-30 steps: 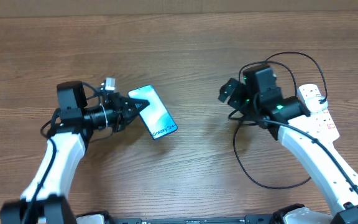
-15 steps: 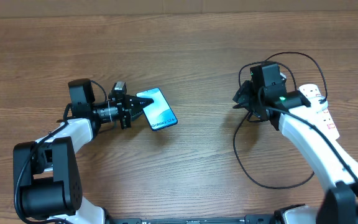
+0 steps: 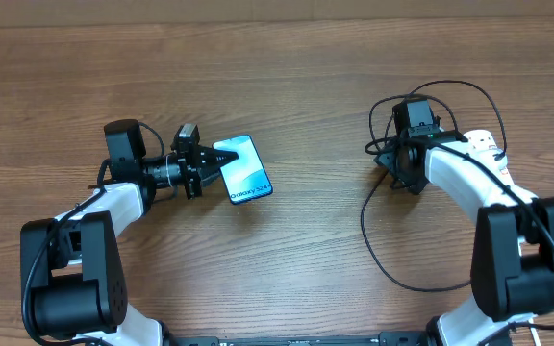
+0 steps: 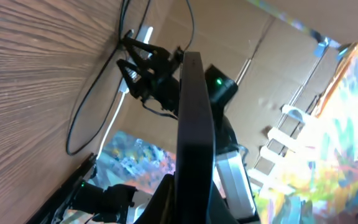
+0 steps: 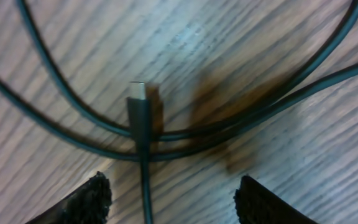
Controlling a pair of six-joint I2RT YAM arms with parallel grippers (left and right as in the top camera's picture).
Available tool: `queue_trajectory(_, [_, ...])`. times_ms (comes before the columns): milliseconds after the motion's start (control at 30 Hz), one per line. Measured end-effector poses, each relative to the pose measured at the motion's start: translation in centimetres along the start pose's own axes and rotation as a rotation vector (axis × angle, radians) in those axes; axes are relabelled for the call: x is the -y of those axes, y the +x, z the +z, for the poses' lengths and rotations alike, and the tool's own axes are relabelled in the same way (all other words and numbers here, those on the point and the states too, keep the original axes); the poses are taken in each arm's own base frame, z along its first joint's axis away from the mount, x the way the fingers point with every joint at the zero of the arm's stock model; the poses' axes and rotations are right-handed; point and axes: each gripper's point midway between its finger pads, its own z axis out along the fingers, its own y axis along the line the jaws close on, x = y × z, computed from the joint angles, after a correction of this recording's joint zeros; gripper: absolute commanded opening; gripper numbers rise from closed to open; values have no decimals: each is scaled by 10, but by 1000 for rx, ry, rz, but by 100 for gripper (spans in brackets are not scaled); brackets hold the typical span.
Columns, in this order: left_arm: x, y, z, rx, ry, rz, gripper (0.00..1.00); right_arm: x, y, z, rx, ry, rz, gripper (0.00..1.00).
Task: Plug charger to phone and switch on socket
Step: 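Grasp the black USB-C cable plug with the right gripper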
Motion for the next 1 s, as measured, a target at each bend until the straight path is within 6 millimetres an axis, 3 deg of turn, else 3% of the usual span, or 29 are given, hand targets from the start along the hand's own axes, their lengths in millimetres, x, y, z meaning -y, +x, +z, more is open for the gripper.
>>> queue_trajectory(500, [1,3,0,-16,6,4,4,-7,7,10,-19,-54,10,45])
queue_trajectory(633, [2,4,0,-22,8,4,4,-13,3,10,-7,-81,11,17])
queue_trajectory(733, [2,6,0,-35,13,4,4,-13,6,10,-18,-83,17,4])
queue_trajectory(1000, [4,10,0,-57,21,20,4,-22,26,8,-127,-146,-20,4])
